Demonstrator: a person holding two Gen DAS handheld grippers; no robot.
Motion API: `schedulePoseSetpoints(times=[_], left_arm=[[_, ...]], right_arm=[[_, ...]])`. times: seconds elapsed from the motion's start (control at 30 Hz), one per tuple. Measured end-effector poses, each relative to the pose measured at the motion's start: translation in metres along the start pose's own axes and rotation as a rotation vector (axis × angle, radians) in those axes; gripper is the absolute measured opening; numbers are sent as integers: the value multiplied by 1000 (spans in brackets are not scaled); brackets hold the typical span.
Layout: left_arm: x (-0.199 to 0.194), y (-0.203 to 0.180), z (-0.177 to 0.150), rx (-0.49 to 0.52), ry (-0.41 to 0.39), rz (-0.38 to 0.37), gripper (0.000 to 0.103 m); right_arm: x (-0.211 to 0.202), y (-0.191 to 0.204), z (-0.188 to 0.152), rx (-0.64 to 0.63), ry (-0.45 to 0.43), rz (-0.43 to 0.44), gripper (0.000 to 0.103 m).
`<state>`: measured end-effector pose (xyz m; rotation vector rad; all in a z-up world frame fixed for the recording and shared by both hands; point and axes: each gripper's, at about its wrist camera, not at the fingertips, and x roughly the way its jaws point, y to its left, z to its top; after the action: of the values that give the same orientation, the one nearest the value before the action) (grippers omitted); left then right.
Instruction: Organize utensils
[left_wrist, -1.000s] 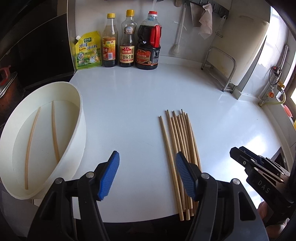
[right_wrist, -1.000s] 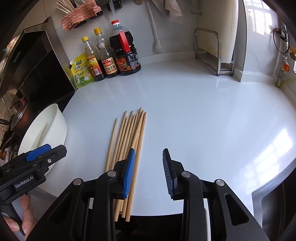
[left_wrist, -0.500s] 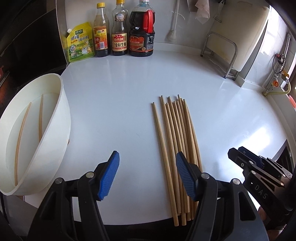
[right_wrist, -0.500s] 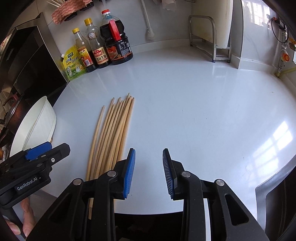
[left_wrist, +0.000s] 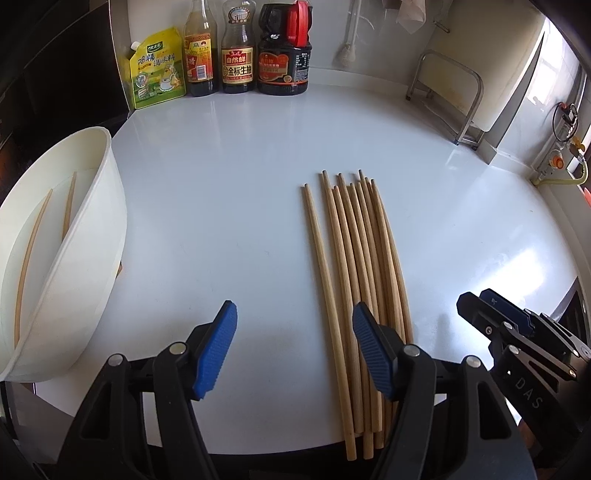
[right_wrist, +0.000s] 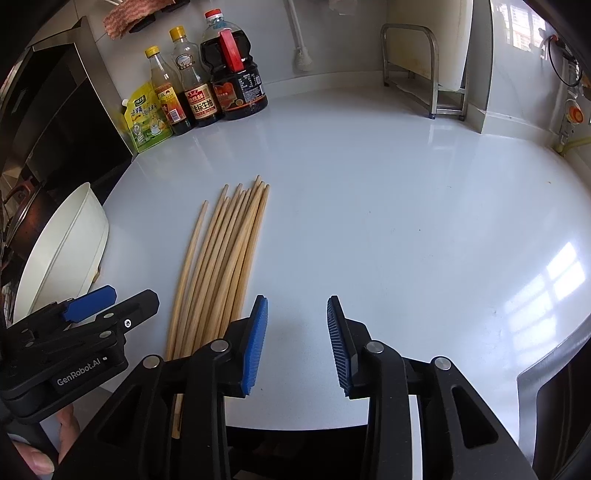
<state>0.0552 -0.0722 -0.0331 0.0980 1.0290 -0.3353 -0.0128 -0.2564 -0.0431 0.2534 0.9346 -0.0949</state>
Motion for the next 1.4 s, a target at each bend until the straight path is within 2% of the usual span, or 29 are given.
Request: schedulePoseSetpoints(times=[0.23,0.33,0.53,1.4], left_arm=[[6,9,-3,-19,9,24,68],[8,14,-4,-36,12,40,73],[8,22,-4,-60,8,48,79],[19,19,-9,-65,25,25,79]], right_arm=[[9,11,1,-30,14,-1,37],[15,16,0,-52,30,-11,43],[23,26,-2,-86,50,-15,43],[32,29,-3,-124,81,-36,45]])
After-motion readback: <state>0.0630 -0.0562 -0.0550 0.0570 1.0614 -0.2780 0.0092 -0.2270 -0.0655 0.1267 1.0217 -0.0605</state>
